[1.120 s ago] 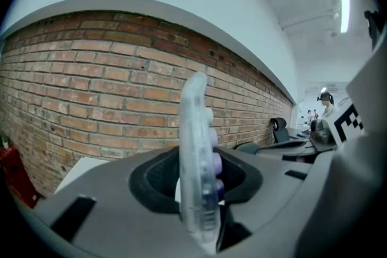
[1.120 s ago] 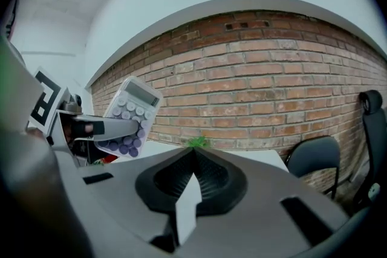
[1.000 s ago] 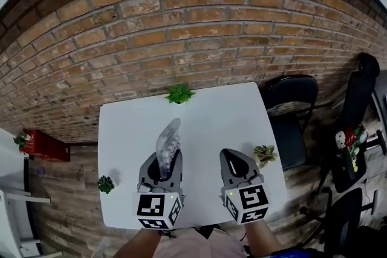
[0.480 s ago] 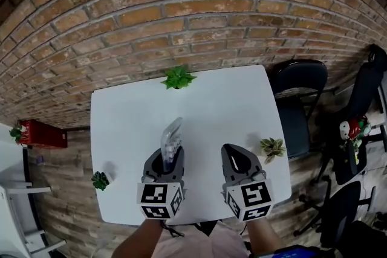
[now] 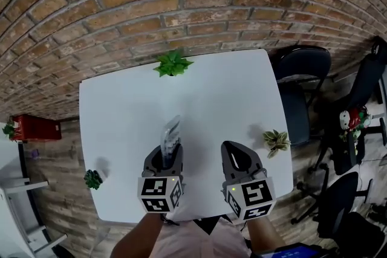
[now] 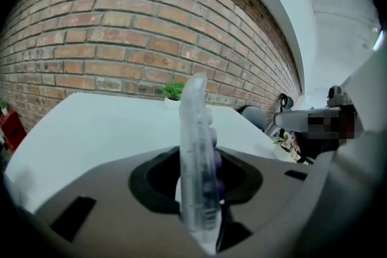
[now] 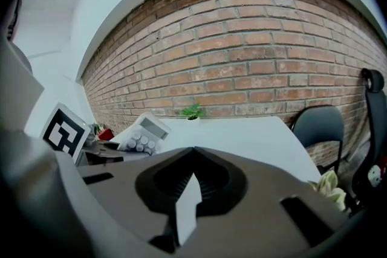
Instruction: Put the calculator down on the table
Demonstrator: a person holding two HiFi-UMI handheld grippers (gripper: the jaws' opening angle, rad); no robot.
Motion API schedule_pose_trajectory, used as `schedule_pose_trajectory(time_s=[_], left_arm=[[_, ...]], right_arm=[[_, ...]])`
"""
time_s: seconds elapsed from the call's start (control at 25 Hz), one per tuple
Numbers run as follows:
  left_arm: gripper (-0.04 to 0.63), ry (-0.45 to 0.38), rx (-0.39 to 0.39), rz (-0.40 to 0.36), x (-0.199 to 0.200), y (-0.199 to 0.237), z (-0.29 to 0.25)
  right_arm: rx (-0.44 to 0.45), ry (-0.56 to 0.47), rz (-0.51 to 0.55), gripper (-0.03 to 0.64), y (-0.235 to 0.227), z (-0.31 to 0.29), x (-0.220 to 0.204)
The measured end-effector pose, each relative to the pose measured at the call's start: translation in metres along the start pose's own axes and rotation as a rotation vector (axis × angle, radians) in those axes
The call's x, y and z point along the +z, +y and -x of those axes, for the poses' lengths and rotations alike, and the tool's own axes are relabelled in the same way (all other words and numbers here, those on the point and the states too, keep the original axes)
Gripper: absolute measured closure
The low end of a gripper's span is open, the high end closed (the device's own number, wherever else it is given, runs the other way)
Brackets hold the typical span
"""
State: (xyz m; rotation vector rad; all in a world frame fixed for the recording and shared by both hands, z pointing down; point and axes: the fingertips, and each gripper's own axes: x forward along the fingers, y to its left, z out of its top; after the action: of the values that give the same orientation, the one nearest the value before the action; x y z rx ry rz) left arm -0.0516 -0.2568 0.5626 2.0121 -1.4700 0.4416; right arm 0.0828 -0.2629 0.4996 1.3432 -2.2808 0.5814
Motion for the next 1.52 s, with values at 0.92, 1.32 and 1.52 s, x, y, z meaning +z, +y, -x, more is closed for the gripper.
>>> schedule_pose_trajectory(time_s=[0.92, 1.32, 1.52], left_arm=[[0.453, 0.099, -0.035, 0.196, -0.028, 0.023, -0.025], [0.426, 0.101, -0.022, 0.146, -0.028, 0.028, -0.025], [0.379, 0.11, -0.018, 0.132, -0.031, 0.032, -0.025]], right_arm=[[-0.015, 0.035, -0.015, 0.617, -0.001, -0.012, -0.013], [-0.016, 0.031, -0.014, 0.617, 0.002, -0.014, -0.01], [-0.012, 0.032, -0.012, 0.617, 0.006, -0.016, -0.01]])
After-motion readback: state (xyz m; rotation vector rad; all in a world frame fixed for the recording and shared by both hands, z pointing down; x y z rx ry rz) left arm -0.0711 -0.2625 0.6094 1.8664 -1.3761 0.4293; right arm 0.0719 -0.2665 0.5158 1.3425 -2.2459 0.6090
